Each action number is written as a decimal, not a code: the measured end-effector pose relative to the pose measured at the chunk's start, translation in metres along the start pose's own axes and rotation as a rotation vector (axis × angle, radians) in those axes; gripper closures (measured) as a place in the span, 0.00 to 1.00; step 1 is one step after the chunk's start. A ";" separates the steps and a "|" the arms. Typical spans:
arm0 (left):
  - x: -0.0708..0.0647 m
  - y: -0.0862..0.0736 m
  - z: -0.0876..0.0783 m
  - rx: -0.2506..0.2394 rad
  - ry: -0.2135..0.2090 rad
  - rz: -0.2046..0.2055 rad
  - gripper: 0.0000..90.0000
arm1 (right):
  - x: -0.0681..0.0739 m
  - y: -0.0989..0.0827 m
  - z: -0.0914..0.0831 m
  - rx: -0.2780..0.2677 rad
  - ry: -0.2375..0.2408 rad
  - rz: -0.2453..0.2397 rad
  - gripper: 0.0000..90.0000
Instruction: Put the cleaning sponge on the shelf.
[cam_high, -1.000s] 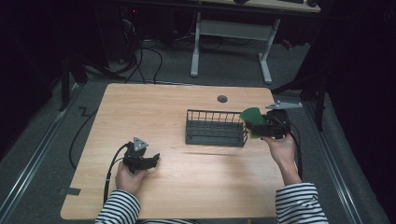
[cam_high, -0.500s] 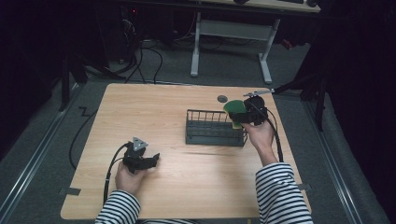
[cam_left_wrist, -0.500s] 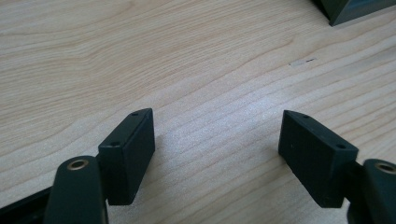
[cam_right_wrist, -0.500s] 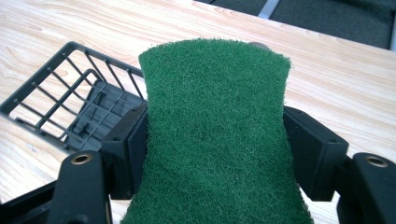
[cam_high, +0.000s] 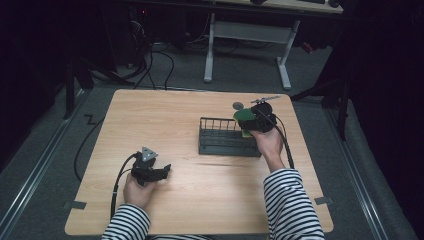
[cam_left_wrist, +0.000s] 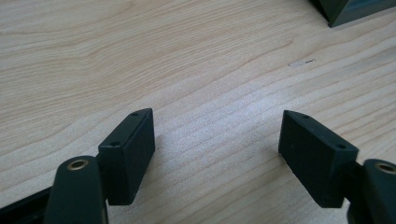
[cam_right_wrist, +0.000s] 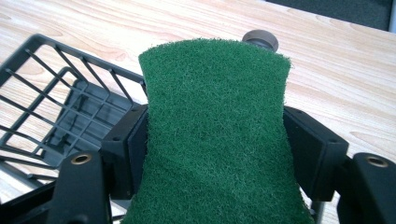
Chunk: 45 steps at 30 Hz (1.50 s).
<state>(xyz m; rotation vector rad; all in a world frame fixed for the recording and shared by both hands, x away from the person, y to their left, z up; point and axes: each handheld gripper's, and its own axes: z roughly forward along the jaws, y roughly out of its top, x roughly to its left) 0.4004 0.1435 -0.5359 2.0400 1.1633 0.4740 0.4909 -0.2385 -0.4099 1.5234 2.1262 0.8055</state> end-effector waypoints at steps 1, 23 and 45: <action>0.000 0.000 0.000 0.000 0.000 0.000 0.30 | 0.001 0.000 0.002 0.004 -0.001 -0.001 0.34; -0.001 0.000 0.000 0.003 0.004 0.004 0.30 | 0.005 -0.010 0.010 0.046 -0.020 -0.022 0.34; -0.001 0.000 0.000 0.003 0.008 0.009 0.30 | 0.010 -0.013 0.017 0.079 -0.052 -0.038 0.34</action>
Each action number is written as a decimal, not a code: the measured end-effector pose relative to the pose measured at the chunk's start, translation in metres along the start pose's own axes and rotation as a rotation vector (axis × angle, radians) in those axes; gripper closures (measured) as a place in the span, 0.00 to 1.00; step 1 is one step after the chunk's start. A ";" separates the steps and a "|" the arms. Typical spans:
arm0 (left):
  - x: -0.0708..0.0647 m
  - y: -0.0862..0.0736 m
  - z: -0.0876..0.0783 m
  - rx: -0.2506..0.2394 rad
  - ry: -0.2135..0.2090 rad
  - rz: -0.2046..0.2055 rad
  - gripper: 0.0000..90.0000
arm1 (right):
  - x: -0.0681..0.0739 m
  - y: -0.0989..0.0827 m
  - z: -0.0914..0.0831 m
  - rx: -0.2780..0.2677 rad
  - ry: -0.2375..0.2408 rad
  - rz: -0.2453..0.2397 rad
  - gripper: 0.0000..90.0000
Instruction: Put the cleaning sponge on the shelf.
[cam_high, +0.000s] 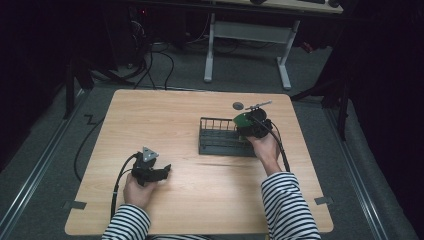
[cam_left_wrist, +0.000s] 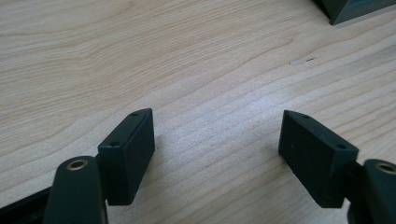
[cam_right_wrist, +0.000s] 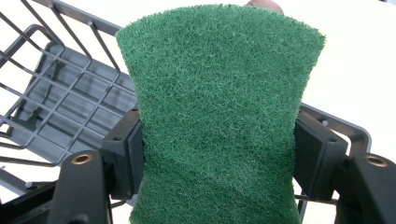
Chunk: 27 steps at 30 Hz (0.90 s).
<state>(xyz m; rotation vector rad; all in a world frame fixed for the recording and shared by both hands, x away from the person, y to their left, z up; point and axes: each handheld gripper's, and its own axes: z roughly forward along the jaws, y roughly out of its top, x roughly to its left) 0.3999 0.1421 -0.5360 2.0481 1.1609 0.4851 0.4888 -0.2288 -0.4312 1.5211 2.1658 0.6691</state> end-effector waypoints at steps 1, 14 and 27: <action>0.000 0.000 0.000 0.000 0.000 0.000 0.31 | 0.000 0.000 0.000 0.000 0.000 0.000 0.34; 0.000 0.000 0.000 0.001 0.007 -0.001 0.31 | 0.001 -0.003 0.005 0.033 0.006 0.002 0.34; 0.000 0.000 0.000 0.000 0.009 0.000 0.31 | 0.000 -0.006 -0.001 -0.009 0.065 0.002 0.24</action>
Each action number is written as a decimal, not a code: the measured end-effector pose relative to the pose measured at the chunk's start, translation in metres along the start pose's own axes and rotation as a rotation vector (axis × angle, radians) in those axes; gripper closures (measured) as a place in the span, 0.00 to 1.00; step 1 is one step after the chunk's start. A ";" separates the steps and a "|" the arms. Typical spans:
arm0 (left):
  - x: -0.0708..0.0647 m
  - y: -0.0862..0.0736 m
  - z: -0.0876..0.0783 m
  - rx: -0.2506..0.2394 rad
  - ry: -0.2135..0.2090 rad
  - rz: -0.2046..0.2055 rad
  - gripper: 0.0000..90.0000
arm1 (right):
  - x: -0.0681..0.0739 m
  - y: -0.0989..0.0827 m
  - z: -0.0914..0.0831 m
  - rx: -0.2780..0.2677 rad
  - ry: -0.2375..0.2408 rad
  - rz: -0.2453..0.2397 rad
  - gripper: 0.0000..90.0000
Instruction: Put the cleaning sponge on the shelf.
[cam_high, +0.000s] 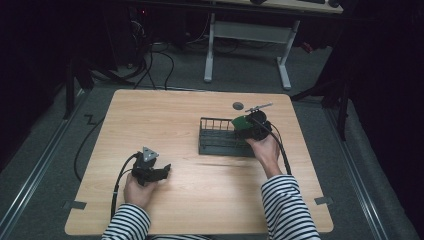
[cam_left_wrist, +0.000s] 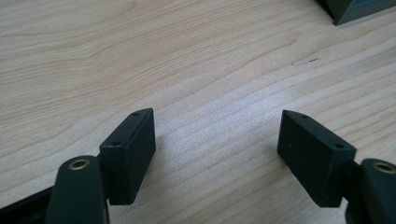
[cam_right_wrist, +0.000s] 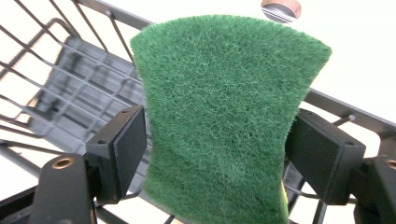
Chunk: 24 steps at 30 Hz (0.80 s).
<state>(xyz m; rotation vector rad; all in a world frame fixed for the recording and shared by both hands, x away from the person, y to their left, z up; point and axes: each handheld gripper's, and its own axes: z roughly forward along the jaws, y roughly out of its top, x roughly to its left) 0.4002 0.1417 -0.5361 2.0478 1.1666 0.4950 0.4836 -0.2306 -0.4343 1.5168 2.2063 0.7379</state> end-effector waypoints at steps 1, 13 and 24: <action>0.000 0.000 0.000 -0.001 -0.002 -0.002 0.31 | 0.000 0.000 -0.002 -0.006 0.001 -0.011 0.24; 0.000 0.000 0.000 -0.001 -0.002 -0.002 0.31 | -0.013 -0.015 -0.028 -0.080 0.020 -0.007 0.25; 0.000 0.000 0.000 0.000 0.002 0.001 0.31 | -0.027 -0.035 -0.058 -0.156 0.041 0.013 0.30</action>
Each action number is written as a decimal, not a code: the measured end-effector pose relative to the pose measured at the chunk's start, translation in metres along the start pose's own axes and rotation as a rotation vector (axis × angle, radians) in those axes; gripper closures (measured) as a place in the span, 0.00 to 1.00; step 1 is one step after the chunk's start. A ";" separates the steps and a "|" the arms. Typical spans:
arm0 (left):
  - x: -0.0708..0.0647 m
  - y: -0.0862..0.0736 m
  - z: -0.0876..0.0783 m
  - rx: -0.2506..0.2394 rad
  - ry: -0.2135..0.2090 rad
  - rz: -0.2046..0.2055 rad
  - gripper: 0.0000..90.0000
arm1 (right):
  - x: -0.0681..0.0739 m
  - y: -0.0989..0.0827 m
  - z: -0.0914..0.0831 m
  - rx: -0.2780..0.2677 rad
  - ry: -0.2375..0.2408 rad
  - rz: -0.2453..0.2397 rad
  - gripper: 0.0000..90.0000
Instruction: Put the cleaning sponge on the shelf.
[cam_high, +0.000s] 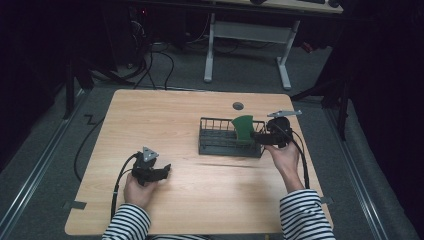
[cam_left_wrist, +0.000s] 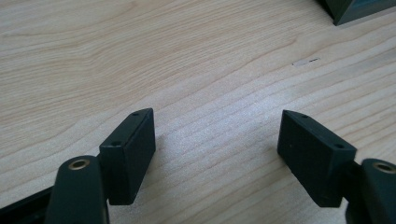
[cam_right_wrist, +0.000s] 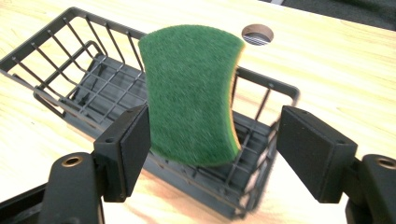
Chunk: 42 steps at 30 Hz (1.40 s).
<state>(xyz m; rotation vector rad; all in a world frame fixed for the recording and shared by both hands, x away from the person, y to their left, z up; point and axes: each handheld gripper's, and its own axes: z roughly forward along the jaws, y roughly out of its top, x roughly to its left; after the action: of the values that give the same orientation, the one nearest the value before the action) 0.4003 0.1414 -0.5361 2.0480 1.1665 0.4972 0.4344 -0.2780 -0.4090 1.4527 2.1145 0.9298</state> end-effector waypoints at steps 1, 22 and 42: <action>0.000 0.000 0.000 0.000 0.000 0.000 0.31 | -0.001 -0.001 -0.003 -0.008 -0.004 -0.002 0.30; 0.000 0.000 0.000 -0.001 -0.004 -0.003 0.31 | -0.019 -0.029 -0.052 -0.104 0.011 0.048 0.36; 0.000 0.000 0.000 -0.001 0.000 -0.002 0.31 | -0.036 -0.072 -0.080 -0.152 0.027 0.117 0.36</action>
<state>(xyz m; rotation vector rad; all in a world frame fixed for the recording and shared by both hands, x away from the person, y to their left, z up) 0.4004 0.1413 -0.5362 2.0454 1.1682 0.4971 0.3480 -0.3515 -0.4071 1.5067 1.9479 1.1337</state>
